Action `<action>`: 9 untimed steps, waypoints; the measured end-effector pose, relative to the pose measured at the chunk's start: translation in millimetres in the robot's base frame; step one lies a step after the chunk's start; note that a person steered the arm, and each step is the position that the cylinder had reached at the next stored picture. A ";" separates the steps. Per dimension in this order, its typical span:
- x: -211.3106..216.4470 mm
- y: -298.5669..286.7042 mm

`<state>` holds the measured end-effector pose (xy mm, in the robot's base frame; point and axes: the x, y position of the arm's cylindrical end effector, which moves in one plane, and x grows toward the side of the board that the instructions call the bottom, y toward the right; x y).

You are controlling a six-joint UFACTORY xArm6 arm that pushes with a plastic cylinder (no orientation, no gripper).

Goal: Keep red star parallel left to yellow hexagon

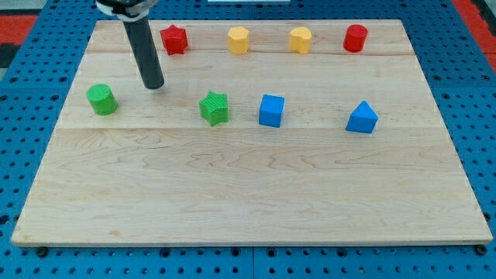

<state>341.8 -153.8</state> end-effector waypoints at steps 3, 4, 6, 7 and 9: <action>-21.8 -18.3; -39.6 -21.4; -101.1 -8.9; -98.2 12.1; -99.6 45.4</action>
